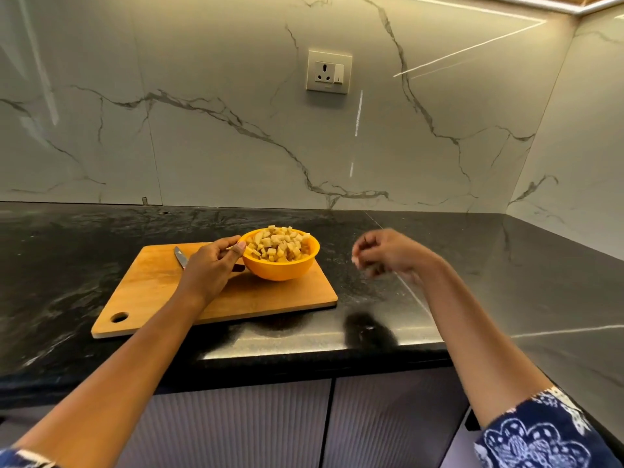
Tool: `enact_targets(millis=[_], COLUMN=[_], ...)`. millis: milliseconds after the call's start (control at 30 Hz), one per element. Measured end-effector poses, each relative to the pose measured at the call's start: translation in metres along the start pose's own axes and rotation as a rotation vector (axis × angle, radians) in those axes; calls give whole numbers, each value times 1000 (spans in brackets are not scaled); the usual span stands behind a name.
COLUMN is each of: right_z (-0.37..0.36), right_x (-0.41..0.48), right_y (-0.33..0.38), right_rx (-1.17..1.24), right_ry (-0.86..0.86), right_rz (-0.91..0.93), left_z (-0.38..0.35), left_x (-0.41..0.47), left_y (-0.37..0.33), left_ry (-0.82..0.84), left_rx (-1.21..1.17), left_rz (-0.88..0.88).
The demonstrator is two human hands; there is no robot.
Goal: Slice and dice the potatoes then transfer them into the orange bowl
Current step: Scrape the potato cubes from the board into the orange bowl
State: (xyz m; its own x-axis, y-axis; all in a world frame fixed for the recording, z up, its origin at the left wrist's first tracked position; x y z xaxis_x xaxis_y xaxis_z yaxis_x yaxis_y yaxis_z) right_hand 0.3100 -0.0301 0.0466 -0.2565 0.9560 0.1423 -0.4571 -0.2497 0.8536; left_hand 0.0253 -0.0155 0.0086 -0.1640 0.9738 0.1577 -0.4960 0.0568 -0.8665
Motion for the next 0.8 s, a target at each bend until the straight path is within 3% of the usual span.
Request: enact_targets(millis=[100, 233, 367, 433, 533, 667, 800], right_z=[-14, -62, -56, -52, -56, -54, -88], right_x=[32, 68, 76, 76, 80, 96, 98], right_y=[46, 55, 55, 56, 51, 48, 44], right_rx=[192, -243, -153, -246, -342, -373, -533], right_ry=[-95, 83, -166, -184, 75, 68, 367], right_rz=[230, 180, 246, 294, 216, 180, 160], left_z=[1, 0, 0, 0, 0, -1, -2], left_x=[0, 2, 2, 2, 2, 7, 17], left_y=[0, 0, 3, 2, 2, 3, 7], left_ry=[1, 12, 35, 34, 17, 30, 86], left_rx=[2, -12, -55, -74, -49, -54, -87], left_rz=[2, -1, 4, 11, 13, 15, 42])
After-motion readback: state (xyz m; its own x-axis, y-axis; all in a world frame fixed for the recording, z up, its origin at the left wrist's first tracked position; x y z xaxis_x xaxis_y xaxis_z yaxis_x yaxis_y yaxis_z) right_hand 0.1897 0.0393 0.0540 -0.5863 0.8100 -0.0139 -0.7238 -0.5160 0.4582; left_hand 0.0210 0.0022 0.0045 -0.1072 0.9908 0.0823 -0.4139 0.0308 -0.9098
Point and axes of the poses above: each hand's wrist, its own x-axis towards the middle knuckle, its own z-axis out of the back of the hand, y = z × x, the point moved 5 cm from there along x, towards the middle knuckle, and after that the axes turned 12 degrees about z, right-handed, at the moved point
